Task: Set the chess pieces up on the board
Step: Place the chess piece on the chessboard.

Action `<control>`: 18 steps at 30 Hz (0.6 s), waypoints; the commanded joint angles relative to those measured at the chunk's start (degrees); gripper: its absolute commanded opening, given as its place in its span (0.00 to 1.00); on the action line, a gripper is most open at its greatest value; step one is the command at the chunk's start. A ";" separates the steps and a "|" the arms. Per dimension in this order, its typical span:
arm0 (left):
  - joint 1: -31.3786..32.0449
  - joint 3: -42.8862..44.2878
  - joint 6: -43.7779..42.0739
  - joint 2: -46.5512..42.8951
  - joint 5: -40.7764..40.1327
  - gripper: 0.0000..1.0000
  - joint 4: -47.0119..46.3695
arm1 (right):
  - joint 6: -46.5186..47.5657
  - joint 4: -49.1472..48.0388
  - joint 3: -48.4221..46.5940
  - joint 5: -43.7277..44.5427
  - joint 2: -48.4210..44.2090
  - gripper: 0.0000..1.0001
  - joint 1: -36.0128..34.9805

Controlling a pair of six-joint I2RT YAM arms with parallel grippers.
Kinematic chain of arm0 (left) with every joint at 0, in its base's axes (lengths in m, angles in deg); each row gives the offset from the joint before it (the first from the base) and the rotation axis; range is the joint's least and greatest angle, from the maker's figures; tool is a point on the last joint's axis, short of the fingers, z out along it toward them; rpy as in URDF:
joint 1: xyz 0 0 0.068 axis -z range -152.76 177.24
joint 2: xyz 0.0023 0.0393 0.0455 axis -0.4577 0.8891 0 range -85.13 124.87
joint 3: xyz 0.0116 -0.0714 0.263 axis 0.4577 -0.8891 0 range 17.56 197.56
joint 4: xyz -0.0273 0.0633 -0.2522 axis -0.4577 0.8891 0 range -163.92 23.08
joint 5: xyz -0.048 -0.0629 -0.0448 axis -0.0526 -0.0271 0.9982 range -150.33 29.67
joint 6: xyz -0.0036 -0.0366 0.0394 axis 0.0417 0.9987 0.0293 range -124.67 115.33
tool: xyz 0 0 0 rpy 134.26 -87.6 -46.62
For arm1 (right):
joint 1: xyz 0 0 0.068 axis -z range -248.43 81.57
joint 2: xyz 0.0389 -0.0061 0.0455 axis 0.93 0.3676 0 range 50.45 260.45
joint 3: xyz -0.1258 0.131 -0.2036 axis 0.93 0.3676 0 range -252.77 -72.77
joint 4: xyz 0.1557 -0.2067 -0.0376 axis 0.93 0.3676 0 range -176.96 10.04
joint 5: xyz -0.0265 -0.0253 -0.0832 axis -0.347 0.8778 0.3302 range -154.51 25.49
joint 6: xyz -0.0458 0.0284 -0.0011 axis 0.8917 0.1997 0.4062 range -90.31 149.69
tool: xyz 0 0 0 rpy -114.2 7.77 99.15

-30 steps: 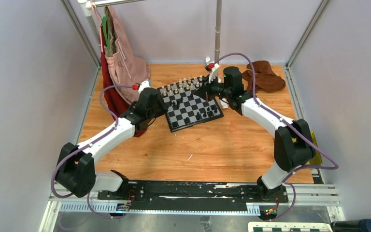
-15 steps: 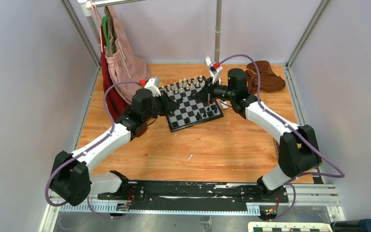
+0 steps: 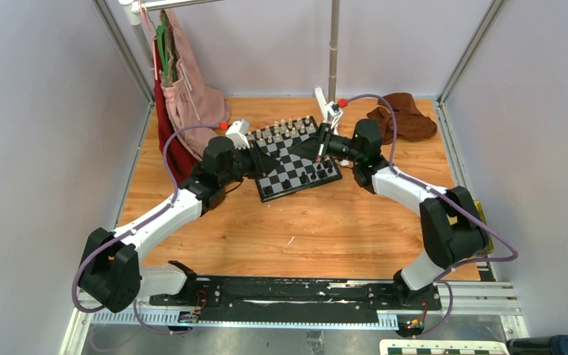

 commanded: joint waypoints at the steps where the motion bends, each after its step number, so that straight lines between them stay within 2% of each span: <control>1: 0.28 0.68 -0.65 0.81 1.81 0.00 -1.76 | -8.68 -11.75 2.03 -1.18 2.50 0.00 0.39; 11: 0.25 0.91 1.05 1.11 1.79 0.00 -3.66 | -14.74 -21.18 3.52 -0.11 7.21 0.00 0.18; 18: 0.25 1.23 2.77 1.83 1.12 0.00 -4.45 | -22.73 -33.75 5.74 2.10 11.85 0.00 -0.32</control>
